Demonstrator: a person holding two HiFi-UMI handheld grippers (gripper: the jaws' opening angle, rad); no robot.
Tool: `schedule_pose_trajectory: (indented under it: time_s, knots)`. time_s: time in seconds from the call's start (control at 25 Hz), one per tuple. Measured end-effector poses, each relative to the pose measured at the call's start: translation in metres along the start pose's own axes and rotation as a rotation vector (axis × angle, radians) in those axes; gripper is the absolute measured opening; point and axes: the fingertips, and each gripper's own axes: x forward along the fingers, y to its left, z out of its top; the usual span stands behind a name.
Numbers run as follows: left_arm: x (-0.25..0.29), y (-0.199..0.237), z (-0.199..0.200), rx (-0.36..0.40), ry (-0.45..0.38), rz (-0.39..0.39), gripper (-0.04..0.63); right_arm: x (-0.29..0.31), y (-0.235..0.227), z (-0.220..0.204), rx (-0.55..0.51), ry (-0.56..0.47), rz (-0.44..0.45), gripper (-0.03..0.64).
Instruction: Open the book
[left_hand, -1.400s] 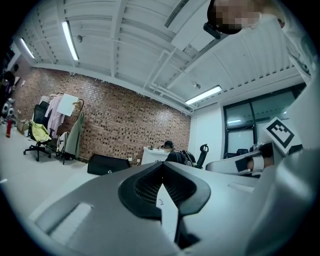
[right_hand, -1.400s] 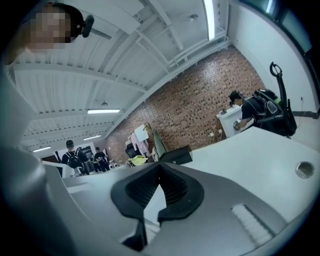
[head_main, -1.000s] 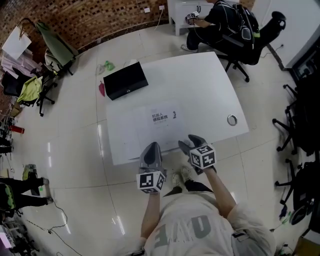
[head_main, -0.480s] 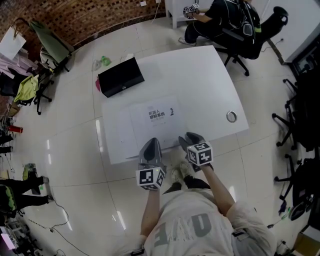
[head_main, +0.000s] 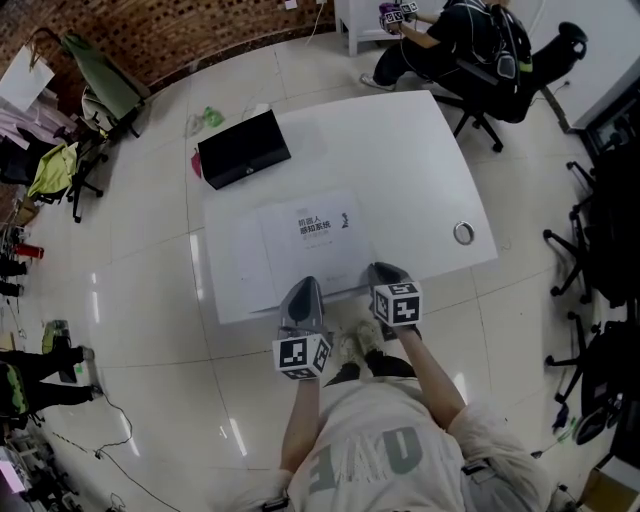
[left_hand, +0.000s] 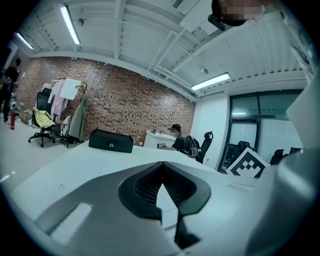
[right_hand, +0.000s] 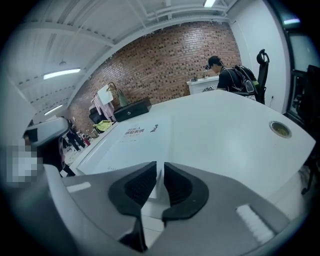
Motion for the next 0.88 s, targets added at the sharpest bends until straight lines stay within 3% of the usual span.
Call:
schedule_pose_trajectory:
  time_s: [0.28, 0.64, 0.84, 0.88]
  knots:
    - [-0.004, 0.002, 0.003, 0.0, -0.005, 0.017, 0.019, 0.0, 0.002, 0.0, 0.02, 0.022, 0.018, 0.046]
    - [-0.001, -0.008, -0.005, 0.018, 0.006, 0.009, 0.019, -0.013, 0.01, 0.016, -0.055, -0.004, 0.017, 0.005]
    - [0.011, -0.033, -0.032, 0.137, 0.083, -0.06, 0.02, -0.025, 0.022, 0.031, -0.065, -0.024, 0.061, 0.003]
    - [0.014, -0.039, -0.04, 0.173, 0.104, -0.084, 0.058, -0.027, 0.025, 0.034, -0.07, -0.028, 0.066, 0.003]
